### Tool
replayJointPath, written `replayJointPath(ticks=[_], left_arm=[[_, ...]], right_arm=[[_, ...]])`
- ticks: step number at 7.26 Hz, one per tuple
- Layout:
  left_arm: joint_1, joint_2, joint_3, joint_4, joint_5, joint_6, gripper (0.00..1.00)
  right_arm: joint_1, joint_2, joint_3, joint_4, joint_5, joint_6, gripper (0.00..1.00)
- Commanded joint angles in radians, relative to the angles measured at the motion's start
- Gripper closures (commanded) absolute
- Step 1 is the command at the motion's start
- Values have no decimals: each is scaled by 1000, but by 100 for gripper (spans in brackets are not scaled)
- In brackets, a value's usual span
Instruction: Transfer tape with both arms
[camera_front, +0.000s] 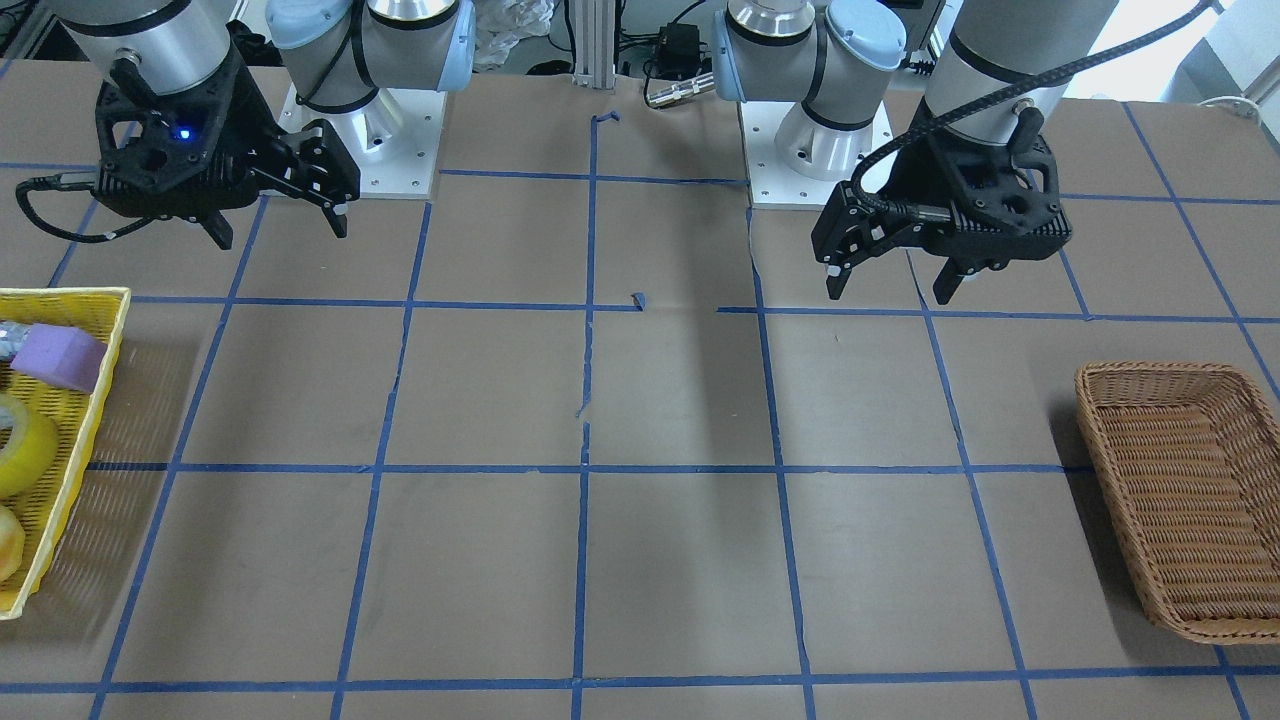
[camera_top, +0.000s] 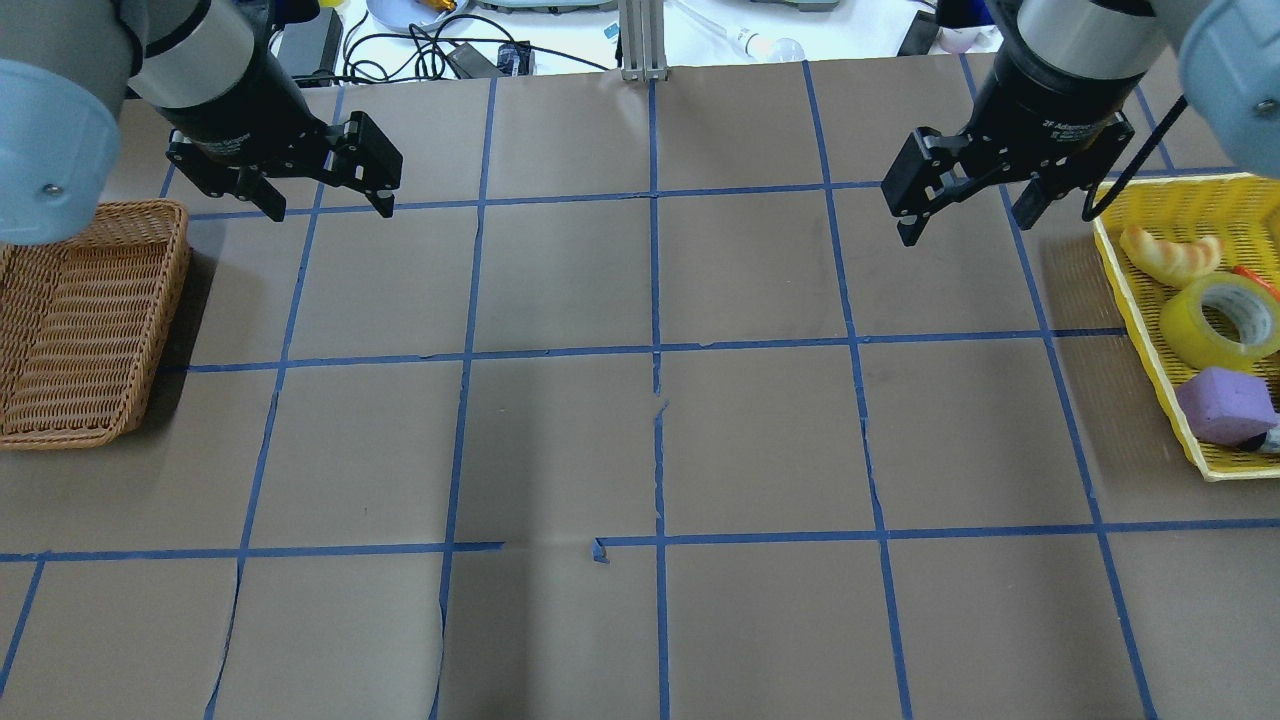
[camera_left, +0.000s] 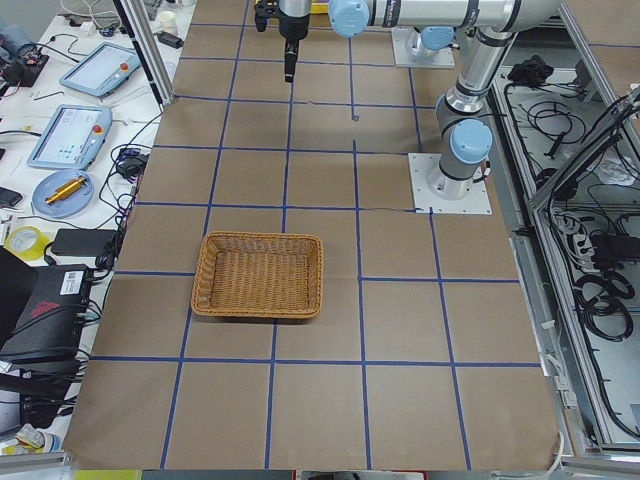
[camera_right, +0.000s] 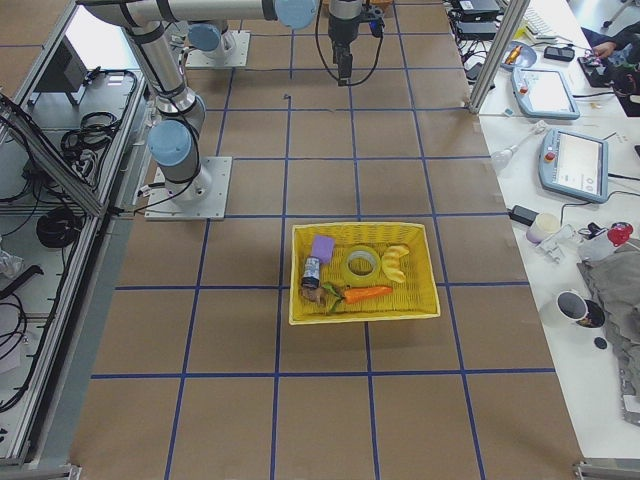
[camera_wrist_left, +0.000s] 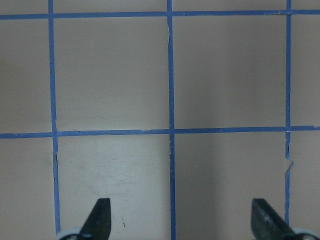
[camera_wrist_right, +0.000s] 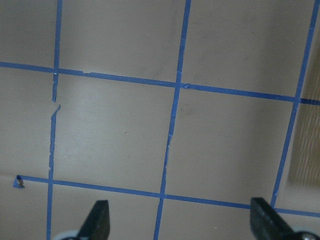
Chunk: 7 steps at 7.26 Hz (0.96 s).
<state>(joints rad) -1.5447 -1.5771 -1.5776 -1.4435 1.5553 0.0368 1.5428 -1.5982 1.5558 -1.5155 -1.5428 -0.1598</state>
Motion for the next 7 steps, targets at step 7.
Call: replayJointPath(ticks=[7], left_arm=[[0,0,-1,0,0,0,0]], right_arm=[[-4,17,6,-31,-2,8,0]])
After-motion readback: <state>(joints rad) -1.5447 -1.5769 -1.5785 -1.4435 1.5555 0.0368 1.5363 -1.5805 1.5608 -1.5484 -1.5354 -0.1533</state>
